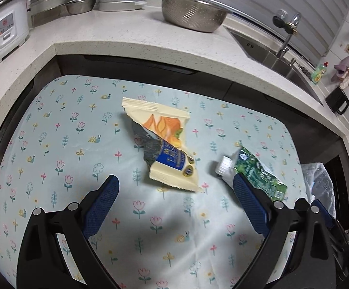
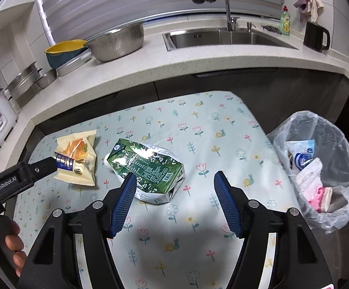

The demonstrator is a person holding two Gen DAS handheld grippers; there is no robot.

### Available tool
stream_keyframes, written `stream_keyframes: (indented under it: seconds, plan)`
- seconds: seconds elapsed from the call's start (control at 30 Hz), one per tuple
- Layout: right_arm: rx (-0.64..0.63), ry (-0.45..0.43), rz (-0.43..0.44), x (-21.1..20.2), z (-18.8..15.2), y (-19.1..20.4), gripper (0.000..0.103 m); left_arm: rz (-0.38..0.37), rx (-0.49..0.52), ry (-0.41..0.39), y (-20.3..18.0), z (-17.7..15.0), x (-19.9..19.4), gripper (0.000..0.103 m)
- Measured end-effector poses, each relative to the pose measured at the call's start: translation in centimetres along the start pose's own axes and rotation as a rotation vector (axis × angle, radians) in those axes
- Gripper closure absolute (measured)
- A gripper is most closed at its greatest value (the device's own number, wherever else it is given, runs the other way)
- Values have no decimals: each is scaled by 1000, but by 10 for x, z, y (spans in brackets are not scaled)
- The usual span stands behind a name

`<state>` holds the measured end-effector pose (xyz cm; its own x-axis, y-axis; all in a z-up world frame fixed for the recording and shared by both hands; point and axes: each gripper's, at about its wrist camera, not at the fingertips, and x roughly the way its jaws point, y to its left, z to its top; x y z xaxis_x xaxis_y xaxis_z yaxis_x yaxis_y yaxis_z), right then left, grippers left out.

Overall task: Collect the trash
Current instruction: 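Grasp the butter toast snack bag with the left tool while the right tool grasps the green carton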

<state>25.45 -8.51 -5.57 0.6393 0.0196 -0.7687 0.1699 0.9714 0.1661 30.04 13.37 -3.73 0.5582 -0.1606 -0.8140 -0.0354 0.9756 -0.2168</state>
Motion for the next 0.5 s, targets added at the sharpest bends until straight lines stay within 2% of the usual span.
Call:
stream_keyframes:
  seconds: [0.37, 0.5]
  plan:
    - [39, 53, 20, 50, 4, 2, 39, 9, -39, 40, 15, 14, 52, 13]
    - [51, 77, 28, 62, 0, 0, 39, -3, -21, 58, 12, 12, 65, 24]
